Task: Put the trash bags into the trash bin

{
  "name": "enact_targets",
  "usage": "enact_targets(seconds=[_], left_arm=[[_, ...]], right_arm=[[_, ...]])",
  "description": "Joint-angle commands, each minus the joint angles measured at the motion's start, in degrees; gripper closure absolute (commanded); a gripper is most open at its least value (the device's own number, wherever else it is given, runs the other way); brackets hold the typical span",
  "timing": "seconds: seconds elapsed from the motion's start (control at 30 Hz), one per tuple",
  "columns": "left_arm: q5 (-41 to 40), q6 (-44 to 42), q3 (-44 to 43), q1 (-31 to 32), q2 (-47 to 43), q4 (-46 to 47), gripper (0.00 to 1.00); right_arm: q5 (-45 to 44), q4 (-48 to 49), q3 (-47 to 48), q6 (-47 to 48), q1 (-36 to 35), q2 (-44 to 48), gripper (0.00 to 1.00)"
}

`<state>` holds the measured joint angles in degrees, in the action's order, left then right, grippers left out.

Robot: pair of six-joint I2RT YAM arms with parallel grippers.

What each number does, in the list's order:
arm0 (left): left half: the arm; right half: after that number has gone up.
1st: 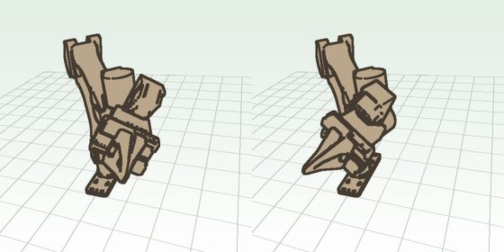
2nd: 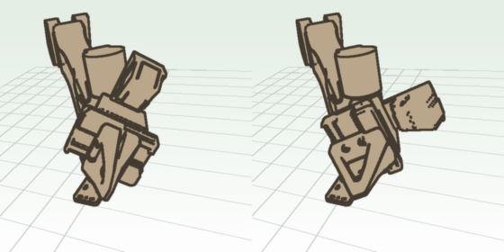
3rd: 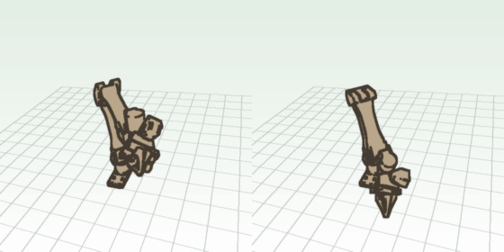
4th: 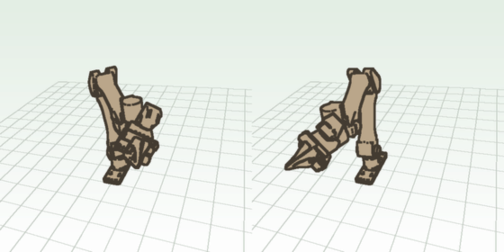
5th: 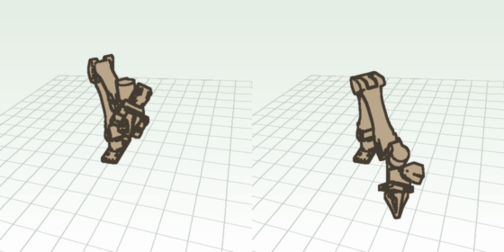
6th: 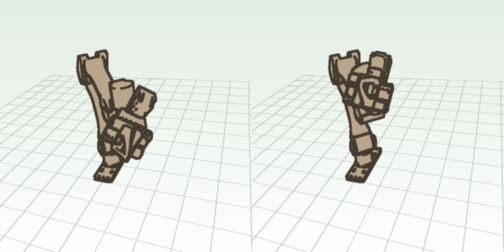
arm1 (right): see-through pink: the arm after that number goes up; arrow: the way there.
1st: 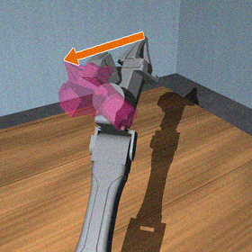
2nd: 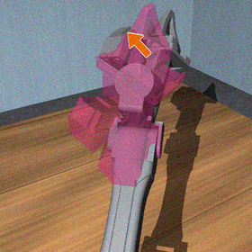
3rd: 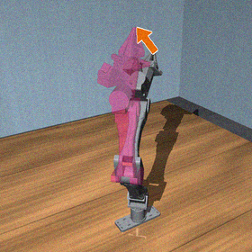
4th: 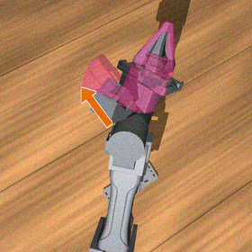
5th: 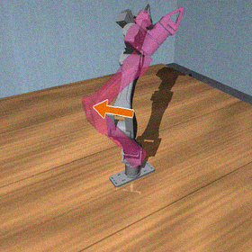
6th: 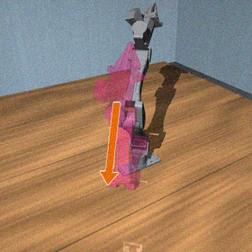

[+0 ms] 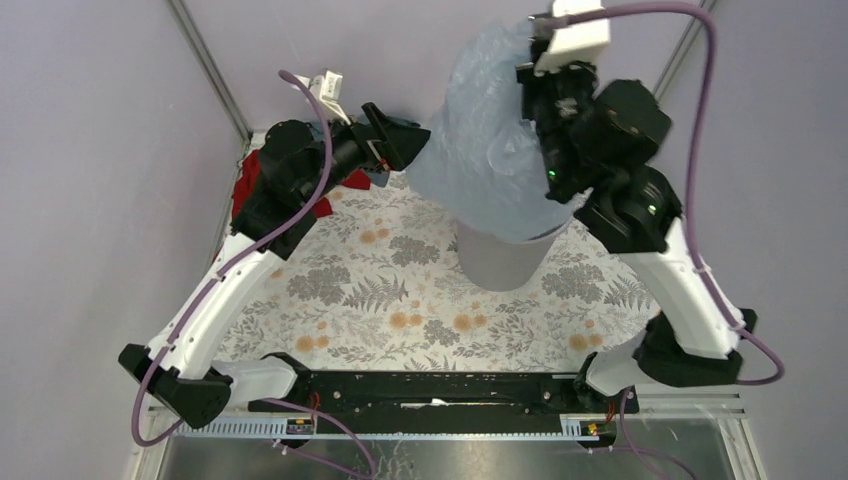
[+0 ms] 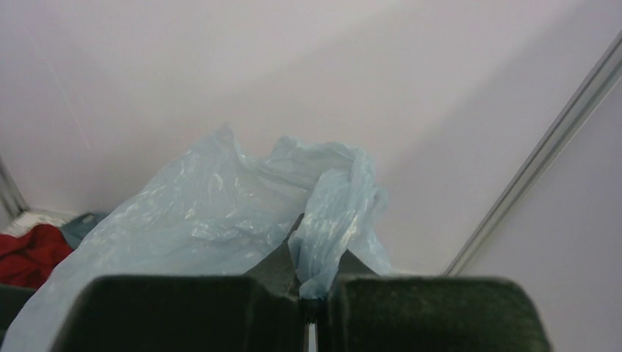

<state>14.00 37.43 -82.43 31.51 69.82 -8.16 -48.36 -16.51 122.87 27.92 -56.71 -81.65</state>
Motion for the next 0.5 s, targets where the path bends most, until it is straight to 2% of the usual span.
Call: enact_targets(seconds=[0.0,0.1,0.27,0.37,0.47], left_arm=[[-8.92,-5.06,-4.49,0.00,-3.43,-3.77,0.01],[-7.92,-6.40,-5.77,0.05,-2.73,-3.75,0.01],[-6.28,-7.11,-7.56,0.05,0.79,-1.57,0.02],[-6.32,-7.44,-7.74,0.00,3.56,-0.26,0.03],[-7.82,-7.44,-8.75,0.03,6.42,0.86,0.04]], right_arm=[[0.01,-5.73,6.76,2.90,2.26,-5.72,1.00],[2.10,-7.49,2.72,-1.43,3.90,-3.21,1.00],[3.62,-8.36,-12.23,-9.97,4.08,5.57,1.00],[0.30,-11.26,-15.03,-13.29,4.06,9.77,1.00],[4.02,-14.03,-17.89,-17.20,4.07,16.06,1.00]])
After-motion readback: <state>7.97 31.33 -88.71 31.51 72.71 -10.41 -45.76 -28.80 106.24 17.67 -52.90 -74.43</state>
